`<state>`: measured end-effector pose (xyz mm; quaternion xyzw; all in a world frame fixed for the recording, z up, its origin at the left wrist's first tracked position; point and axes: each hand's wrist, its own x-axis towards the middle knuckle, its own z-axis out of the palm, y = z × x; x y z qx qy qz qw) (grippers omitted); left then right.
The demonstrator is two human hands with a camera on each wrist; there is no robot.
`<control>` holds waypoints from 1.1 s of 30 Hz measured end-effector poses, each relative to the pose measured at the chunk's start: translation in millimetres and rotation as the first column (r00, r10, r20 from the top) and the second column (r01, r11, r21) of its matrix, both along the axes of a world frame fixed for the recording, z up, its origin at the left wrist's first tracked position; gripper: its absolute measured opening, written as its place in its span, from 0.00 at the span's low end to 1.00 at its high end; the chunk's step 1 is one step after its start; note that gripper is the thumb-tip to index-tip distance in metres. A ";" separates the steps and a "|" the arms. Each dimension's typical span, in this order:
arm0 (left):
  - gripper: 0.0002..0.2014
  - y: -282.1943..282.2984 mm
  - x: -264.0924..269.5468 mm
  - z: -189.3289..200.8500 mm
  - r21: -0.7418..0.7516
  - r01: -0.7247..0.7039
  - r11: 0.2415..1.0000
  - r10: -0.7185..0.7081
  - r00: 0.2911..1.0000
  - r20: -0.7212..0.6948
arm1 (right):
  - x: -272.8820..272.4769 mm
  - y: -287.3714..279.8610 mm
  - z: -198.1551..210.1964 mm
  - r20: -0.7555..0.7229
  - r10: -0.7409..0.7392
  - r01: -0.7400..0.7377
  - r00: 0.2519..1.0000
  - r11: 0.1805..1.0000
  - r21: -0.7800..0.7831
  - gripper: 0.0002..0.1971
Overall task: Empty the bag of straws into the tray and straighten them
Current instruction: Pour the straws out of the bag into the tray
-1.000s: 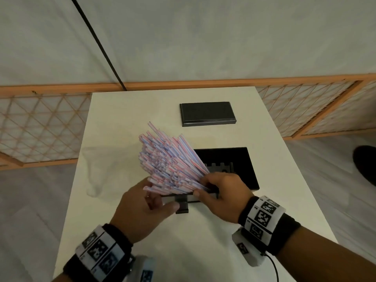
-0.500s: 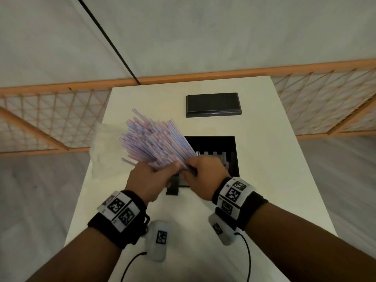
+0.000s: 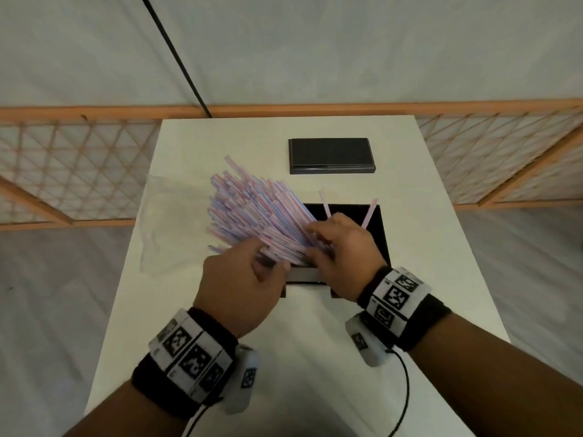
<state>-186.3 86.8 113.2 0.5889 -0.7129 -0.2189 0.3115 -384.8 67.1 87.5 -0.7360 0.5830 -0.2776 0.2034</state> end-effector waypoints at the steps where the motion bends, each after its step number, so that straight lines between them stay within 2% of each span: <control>1: 0.10 1.3 8.0 4.3 -0.104 -0.004 0.995 0.005 1.000 0.014 | -4.9 5.7 2.1 0.011 -0.046 0.046 0.999 0.998 -0.032 0.12; 2: 0.10 0.8 15.4 7.8 -0.184 -0.026 0.983 0.027 1.000 0.003 | -10.7 10.8 4.1 0.014 -0.110 0.110 0.994 0.993 -0.051 0.09; 4: 0.14 -5.5 27.8 14.7 -0.278 -0.091 0.956 0.086 0.996 -0.033 | -22.4 13.7 7.3 -0.022 -0.280 0.281 0.960 0.960 0.011 0.10; 5: 0.16 -8.9 33.6 17.6 -0.298 -0.129 0.946 0.120 0.992 -0.049 | -27.3 11.2 9.9 -0.099 -0.346 0.354 0.933 0.931 0.086 0.10; 7: 0.20 -16.9 42.7 19.8 -0.257 -0.230 0.939 0.208 0.972 -0.111 | -30.4 3.2 15.8 -0.277 -0.368 0.433 0.888 0.872 0.228 0.12; 9: 0.25 -23.1 47.2 17.6 -0.132 -0.302 0.944 0.273 0.941 -0.202 | -25.3 -4.8 19.1 -0.346 -0.311 0.418 0.885 0.858 0.298 0.16; 12: 0.34 -28.8 46.4 3.3 0.227 -0.348 0.910 0.400 0.882 -0.251 | -14.0 -7.9 18.9 -0.392 -0.238 0.370 0.889 0.877 0.306 0.20; 14: 0.36 -28.1 43.0 -6.4 0.425 -0.302 0.853 0.445 0.846 -0.293 | -12.5 -6.4 19.4 -0.418 -0.221 0.363 0.881 0.883 0.297 0.21; 17: 0.37 -22.8 36.7 -13.4 0.510 -0.160 0.845 0.409 0.807 -0.425 | -16.9 -7.6 18.5 -0.424 -0.218 0.381 0.879 0.855 0.352 0.22; 19: 0.36 -20.5 31.2 -10.3 0.517 -0.121 0.848 0.395 0.795 -0.461 | -18.6 -11.4 15.9 -0.420 -0.206 0.373 0.884 0.852 0.368 0.21; 22: 0.32 -19.0 26.8 -5.8 0.499 -0.102 0.860 0.355 0.823 -0.444 | -19.3 -17.4 13.8 -0.396 -0.213 0.366 0.893 0.855 0.368 0.21; 28: 0.13 -17.0 31.0 -14.2 0.460 -0.064 0.886 0.257 0.892 -0.371 | -19.2 -18.6 6.1 -0.403 -0.213 0.388 0.890 0.818 0.425 0.15; 33: 0.12 -15.4 28.1 -15.1 0.459 -0.072 0.886 0.256 0.900 -0.353 | -13.2 -22.5 5.5 -0.296 -0.142 0.288 0.945 0.791 0.539 0.12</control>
